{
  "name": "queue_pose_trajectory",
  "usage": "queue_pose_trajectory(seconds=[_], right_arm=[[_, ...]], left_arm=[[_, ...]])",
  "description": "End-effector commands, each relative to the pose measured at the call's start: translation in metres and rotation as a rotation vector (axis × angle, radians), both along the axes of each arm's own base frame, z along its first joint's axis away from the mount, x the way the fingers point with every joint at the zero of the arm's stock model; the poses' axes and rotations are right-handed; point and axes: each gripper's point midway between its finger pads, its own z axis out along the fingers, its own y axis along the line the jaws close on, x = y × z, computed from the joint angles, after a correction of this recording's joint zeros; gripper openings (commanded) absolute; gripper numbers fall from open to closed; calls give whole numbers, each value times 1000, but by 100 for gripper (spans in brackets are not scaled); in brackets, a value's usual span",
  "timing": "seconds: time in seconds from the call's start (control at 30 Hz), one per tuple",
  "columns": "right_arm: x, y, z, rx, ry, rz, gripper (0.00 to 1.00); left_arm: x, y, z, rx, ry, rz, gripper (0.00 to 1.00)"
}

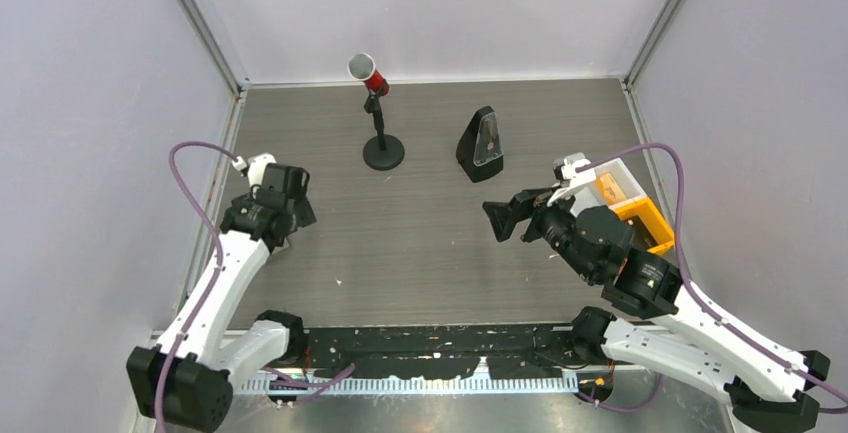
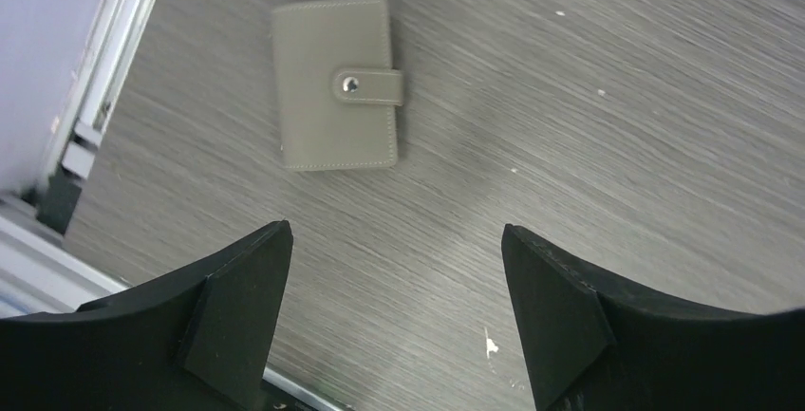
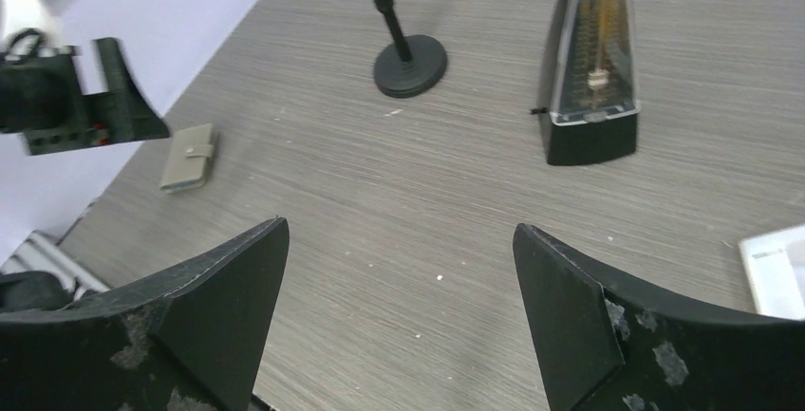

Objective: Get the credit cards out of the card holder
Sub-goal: Move the card holder to the center of the board.

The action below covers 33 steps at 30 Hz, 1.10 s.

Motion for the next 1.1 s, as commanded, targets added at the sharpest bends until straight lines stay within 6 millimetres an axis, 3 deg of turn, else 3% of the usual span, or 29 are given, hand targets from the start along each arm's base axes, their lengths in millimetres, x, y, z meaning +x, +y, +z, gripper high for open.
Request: queue_pose_trajectory(seconds=[0.0, 0.23, 0.53, 0.87, 1.07], right_arm=[[-9, 16, 25, 69, -72, 108, 97], [-21, 31, 31, 94, -73, 212, 99], [-24, 34, 44, 75, -128, 255, 99], [-25, 36, 41, 47, -135, 276, 100], [-22, 36, 44, 39, -145, 264, 100]], left_arm=[[7, 16, -24, -111, 25, 176, 84], [24, 45, -78, -269, 134, 335, 81], [44, 61, -111, -310, 221, 379, 69], [49, 57, -123, -345, 257, 354, 53], [47, 45, -119, -396, 262, 307, 51]])
